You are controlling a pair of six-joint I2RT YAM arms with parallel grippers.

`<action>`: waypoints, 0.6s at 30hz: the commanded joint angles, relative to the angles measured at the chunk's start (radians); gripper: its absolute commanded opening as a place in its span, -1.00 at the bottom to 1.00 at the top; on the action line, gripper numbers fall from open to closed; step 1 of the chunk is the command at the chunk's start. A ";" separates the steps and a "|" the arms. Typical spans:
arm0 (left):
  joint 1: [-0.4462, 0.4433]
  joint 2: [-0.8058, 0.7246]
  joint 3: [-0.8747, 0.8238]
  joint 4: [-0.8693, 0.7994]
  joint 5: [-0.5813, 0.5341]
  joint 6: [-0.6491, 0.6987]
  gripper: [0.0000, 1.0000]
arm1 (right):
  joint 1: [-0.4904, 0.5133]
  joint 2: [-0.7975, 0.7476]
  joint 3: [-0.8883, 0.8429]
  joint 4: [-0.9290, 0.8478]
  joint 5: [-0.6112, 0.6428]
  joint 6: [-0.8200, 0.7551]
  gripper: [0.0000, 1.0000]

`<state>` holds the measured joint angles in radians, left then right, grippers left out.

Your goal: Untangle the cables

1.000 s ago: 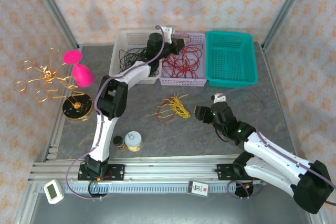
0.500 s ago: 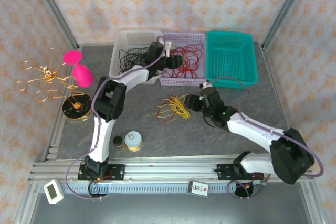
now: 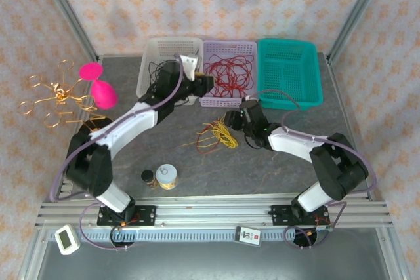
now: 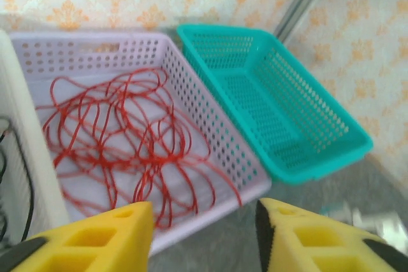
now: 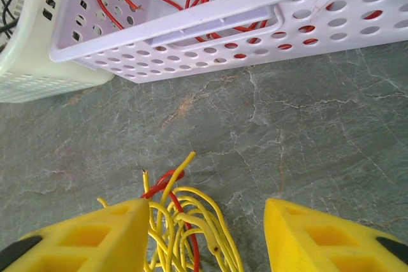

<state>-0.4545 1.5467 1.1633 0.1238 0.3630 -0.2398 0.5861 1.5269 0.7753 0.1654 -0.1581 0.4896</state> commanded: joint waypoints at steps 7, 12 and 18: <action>-0.089 -0.285 -0.432 -0.056 -0.179 -0.226 -0.32 | 0.013 -0.171 -0.019 -0.179 -0.060 -0.118 -0.13; -0.198 -0.355 -0.537 -0.180 -0.310 -0.533 -0.26 | 0.033 -0.241 -0.050 -0.263 -0.088 -0.130 -0.17; -0.298 -0.305 -0.610 -0.158 -0.348 -0.875 -0.31 | 0.034 -0.271 -0.112 -0.213 -0.043 -0.118 -0.18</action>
<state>-0.7280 1.2091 0.5648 -0.0090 0.0765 -0.8677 0.6189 1.2724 0.6930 -0.0391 -0.2260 0.3805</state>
